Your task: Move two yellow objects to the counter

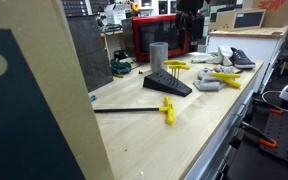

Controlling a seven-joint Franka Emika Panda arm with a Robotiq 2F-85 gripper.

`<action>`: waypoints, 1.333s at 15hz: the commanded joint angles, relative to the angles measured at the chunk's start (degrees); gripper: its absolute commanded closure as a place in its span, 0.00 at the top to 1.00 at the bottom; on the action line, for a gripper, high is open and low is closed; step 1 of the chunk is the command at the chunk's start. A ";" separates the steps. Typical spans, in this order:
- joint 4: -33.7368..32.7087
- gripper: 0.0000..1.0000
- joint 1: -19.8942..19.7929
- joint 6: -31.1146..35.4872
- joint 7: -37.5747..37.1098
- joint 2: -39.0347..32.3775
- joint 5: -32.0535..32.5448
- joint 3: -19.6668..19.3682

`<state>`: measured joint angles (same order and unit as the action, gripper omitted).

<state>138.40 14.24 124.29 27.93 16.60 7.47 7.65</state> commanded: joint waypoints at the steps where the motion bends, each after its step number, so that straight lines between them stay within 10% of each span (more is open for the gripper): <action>1: -0.96 1.00 -0.18 3.99 -0.12 -1.43 -4.53 -1.46; 20: -5.28 1.00 -3.75 3.01 -22.86 3.03 -22.81 -3.43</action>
<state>133.23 11.13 129.66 8.02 17.05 -13.77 3.92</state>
